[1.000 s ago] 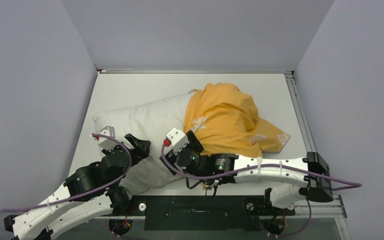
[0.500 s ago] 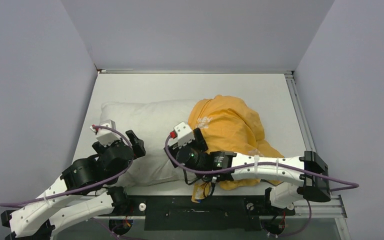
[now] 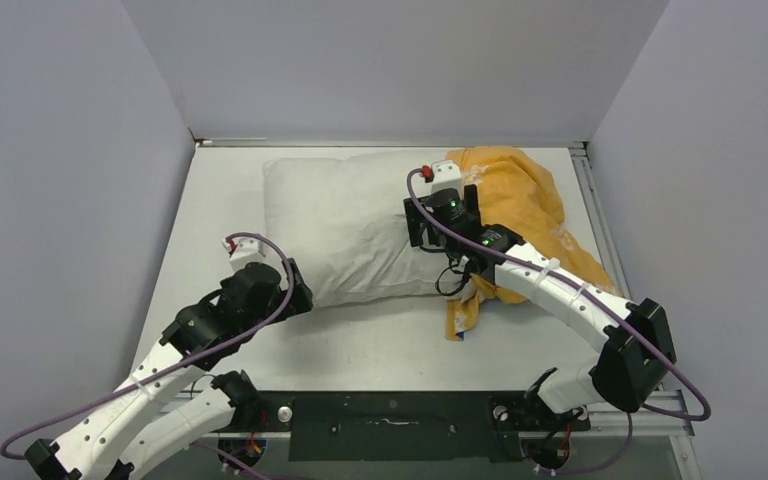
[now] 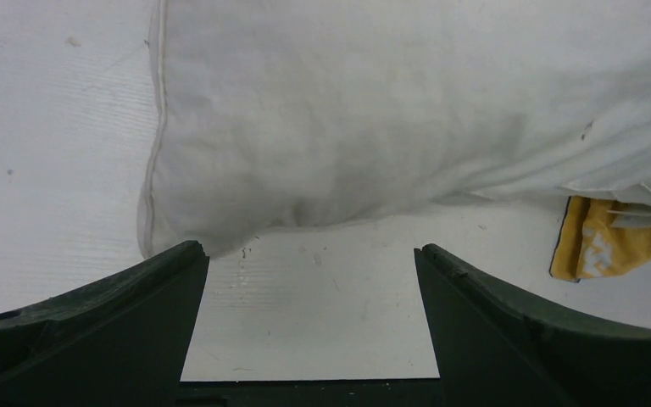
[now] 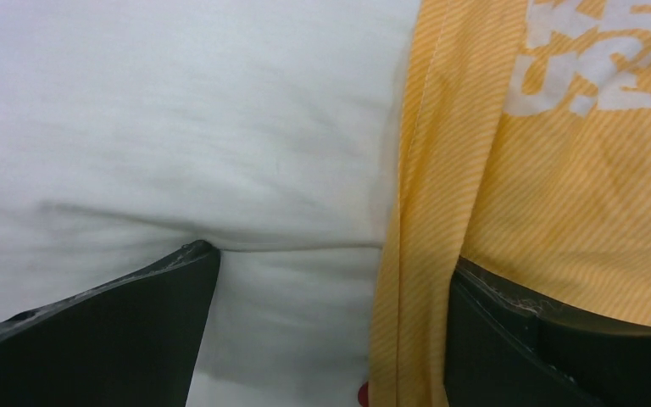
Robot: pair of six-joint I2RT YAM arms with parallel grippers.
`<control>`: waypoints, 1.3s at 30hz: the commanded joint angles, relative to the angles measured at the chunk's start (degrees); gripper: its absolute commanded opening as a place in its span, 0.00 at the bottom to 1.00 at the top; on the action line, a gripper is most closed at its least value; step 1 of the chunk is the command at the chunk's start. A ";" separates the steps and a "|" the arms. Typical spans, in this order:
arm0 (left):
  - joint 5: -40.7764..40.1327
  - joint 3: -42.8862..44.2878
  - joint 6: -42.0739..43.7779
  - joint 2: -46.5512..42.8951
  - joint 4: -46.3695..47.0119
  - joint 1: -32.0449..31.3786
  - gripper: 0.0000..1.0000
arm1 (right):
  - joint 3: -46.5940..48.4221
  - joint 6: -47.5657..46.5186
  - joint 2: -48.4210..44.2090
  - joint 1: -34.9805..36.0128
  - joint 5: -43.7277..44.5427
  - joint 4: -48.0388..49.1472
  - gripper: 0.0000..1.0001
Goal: Put the pillow into the pillowcase
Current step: Stuff the pillow into the pillowcase.
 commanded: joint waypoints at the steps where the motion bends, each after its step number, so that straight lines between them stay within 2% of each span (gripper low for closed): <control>1: 11.37 -0.95 4.89 -3.15 9.53 3.60 0.96 | 3.42 -2.64 -6.78 1.16 -2.75 -7.39 0.90; 7: 21.70 -0.84 7.85 -2.69 12.96 10.57 0.96 | 3.69 -0.81 -20.96 2.06 -1.47 -9.57 0.90; 12: 34.94 -1.05 8.70 0.51 17.61 18.89 0.96 | 6.26 -5.55 -22.33 2.04 -2.28 -9.24 0.90; 17: 45.82 -2.45 6.74 1.38 23.19 29.51 0.96 | 6.32 -8.93 -14.85 4.33 -5.28 -5.37 0.90; 25: 60.60 -7.61 1.85 0.95 27.28 54.06 0.96 | 12.21 -12.01 2.72 16.22 -1.98 -0.40 0.90; 28: 63.11 -9.44 2.60 0.23 26.62 61.31 0.96 | 15.02 -13.27 8.03 20.29 -0.67 0.89 0.90; 30: 62.96 -9.84 4.40 -0.04 24.95 63.82 0.96 | 16.46 -14.70 11.37 22.60 0.26 1.65 0.90; 33: 60.88 -9.28 7.28 -0.20 22.05 64.11 0.96 | 17.77 -15.24 17.15 24.62 1.60 2.36 0.90; 39: 58.66 -7.79 12.98 -0.61 17.14 64.12 0.97 | 21.51 -13.38 29.31 23.82 4.42 0.01 0.90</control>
